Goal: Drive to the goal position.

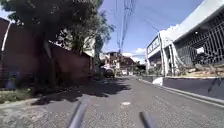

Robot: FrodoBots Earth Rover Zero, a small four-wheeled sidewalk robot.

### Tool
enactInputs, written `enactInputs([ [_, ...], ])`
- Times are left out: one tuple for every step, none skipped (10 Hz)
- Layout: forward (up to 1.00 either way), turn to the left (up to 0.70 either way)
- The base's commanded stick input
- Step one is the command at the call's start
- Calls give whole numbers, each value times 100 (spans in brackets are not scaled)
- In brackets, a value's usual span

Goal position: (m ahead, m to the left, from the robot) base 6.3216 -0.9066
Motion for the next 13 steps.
enactInputs([
  [70,0],
  [70,0],
  [70,0],
  [70,-3],
  [70,-30],
  [70,-32],
  [70,-32],
  [70,-29],
  [70,-32],
  [70,-32],
  [70,-33],
  [70,-33],
  [70,-17],
])
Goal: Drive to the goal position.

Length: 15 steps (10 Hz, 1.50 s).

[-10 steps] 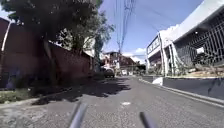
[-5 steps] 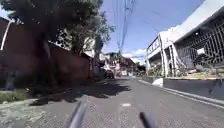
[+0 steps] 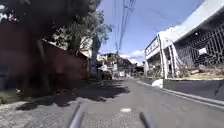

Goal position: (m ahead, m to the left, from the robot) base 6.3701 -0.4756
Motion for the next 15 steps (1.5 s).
enactInputs([
  [70,0],
  [70,0],
  [70,11],
  [70,11],
  [70,0],
  [70,0],
  [70,0],
  [70,0],
  [70,0],
  [70,-12],
  [70,-35],
  [70,-35],
  [70,-35],
  [70,-35],
  [70,-35],
])
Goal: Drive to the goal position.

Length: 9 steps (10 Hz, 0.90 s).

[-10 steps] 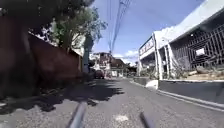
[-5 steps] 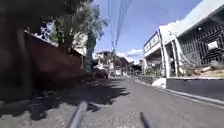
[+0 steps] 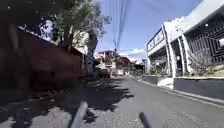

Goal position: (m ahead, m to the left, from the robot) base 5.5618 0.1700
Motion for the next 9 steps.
enactInputs([
  [70,-35],
  [70,-29],
  [70,-2],
  [70,0],
  [70,0],
  [70,0],
  [70,0],
  [70,-1],
  [70,-34],
])
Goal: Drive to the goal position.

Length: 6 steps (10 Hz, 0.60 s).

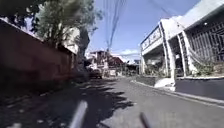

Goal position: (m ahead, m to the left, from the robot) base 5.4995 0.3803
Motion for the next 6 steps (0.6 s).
enactInputs([
  [70,-35],
  [70,-35],
  [70,-35],
  [70,-35],
  [70,-35],
  [70,-15],
])
